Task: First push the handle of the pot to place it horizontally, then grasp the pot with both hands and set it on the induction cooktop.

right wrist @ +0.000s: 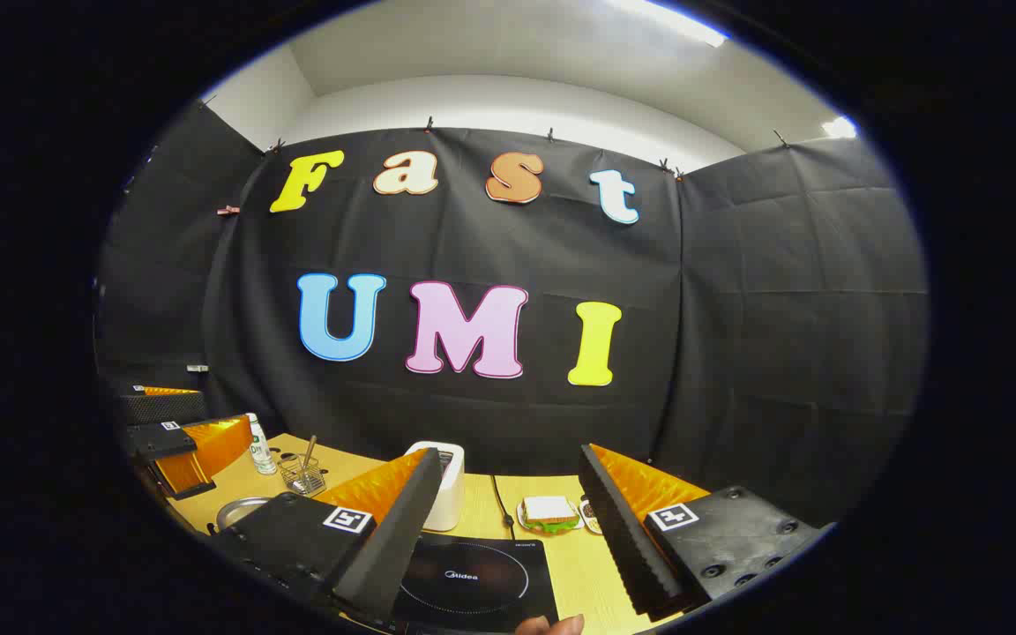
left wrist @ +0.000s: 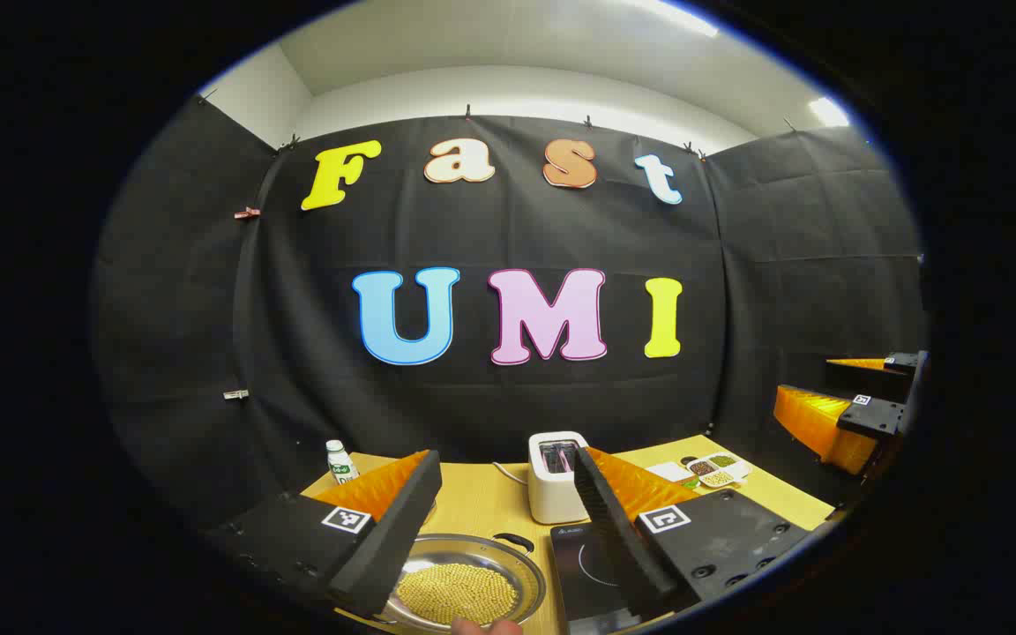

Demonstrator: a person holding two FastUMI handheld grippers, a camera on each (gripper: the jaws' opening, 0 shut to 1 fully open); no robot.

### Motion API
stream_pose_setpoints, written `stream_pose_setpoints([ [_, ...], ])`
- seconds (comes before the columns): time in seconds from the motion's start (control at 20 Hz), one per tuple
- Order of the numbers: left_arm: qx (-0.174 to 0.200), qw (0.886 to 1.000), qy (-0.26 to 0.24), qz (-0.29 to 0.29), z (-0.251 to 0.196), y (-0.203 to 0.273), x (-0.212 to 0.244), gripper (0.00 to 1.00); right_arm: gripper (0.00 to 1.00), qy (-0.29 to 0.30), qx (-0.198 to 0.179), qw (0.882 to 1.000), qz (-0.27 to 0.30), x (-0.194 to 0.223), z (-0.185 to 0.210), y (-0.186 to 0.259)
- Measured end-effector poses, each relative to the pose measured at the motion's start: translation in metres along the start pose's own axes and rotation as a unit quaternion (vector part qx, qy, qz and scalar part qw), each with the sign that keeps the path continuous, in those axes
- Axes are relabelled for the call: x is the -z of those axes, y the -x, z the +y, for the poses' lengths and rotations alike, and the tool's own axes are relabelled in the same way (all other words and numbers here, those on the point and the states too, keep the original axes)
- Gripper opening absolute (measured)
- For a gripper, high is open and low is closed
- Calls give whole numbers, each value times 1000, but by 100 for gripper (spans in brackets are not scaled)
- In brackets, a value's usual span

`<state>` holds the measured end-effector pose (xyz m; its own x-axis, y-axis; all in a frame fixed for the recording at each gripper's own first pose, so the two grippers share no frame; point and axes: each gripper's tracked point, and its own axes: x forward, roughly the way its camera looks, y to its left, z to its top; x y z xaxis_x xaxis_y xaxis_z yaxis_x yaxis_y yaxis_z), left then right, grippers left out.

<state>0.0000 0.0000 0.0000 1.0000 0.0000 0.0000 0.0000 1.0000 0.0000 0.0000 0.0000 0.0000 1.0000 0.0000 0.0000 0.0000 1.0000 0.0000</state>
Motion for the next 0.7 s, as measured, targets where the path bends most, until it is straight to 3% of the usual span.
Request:
stream_pose_setpoints([
  [0.7,0,1000,0,0,1,5,1,94,98,4,2,1000,-2,-1,1,5],
])
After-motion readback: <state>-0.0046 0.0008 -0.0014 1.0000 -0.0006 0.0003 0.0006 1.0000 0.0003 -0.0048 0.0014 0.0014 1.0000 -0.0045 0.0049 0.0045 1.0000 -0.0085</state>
